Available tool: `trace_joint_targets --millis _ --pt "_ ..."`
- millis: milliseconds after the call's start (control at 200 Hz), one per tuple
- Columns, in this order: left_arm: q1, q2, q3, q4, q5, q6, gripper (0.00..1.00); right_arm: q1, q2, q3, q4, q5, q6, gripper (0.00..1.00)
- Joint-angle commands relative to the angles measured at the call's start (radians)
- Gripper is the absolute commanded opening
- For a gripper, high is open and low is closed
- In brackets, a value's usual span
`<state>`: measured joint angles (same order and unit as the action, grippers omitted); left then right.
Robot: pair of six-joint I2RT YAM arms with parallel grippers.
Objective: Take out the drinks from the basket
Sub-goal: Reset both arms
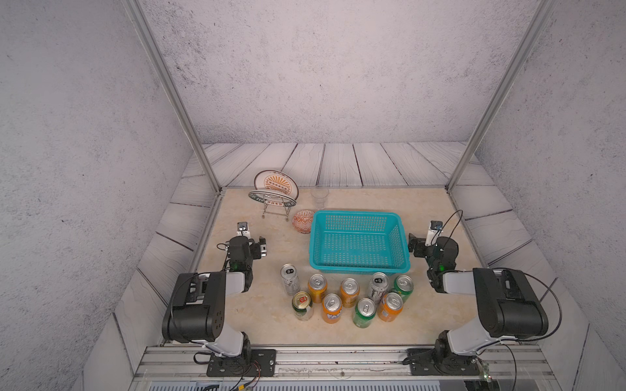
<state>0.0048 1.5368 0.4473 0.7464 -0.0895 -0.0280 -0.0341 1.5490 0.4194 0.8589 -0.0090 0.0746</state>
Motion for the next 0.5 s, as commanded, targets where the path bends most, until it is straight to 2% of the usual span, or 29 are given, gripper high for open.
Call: trace_joint_targets --millis 0,495 --pt "-0.001 -0.011 0.010 -0.014 0.013 -0.009 0.99 -0.002 0.016 -0.012 0.022 -0.012 -0.005 0.99" --pt "-0.003 -0.007 0.013 -0.019 0.012 -0.009 0.99 -0.002 0.017 -0.012 0.021 -0.012 -0.006 0.99"
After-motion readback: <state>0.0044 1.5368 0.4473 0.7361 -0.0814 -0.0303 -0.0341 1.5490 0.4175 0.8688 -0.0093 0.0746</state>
